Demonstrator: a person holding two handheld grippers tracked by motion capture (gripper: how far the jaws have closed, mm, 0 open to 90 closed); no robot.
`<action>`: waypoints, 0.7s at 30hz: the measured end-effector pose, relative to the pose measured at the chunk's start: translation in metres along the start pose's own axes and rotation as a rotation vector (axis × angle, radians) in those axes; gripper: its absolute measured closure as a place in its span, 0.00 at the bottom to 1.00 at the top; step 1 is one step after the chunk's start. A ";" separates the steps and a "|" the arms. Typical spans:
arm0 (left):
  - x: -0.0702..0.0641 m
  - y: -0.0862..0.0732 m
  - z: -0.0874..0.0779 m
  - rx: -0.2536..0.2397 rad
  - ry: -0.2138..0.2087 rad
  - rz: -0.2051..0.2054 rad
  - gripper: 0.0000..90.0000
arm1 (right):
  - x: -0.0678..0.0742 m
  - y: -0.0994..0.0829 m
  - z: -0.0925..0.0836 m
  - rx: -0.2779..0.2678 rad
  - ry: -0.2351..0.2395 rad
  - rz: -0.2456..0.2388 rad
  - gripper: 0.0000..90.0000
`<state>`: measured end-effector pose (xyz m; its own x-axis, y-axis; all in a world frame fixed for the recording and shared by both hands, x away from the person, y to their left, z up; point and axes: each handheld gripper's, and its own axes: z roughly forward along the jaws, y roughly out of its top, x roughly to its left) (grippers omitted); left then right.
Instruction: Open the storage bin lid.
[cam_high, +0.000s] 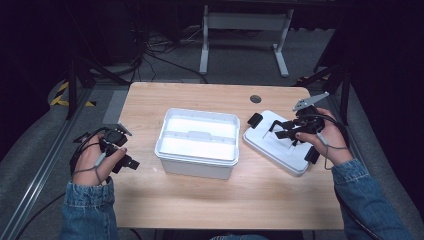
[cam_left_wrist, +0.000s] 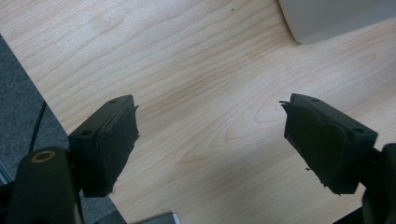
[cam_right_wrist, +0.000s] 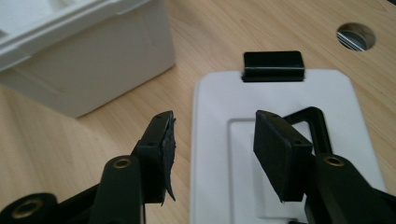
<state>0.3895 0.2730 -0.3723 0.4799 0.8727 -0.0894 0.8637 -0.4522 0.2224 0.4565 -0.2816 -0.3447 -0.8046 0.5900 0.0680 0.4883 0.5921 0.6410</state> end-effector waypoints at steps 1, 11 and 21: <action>0.000 0.000 0.000 0.000 0.000 0.000 0.20 | 0.007 0.001 -0.001 -0.004 0.006 -0.013 0.54; -0.001 0.004 0.001 0.012 -0.006 0.010 0.20 | 0.043 -0.005 -0.002 0.003 0.045 -0.064 0.51; -0.001 0.006 0.002 0.008 -0.007 0.016 0.20 | 0.066 -0.023 0.016 0.015 0.084 -0.081 0.49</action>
<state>0.3943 0.2692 -0.3725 0.4951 0.8639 -0.0923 0.8568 -0.4679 0.2165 0.3981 -0.2472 -0.3673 -0.8667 0.4923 0.0803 0.4249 0.6445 0.6357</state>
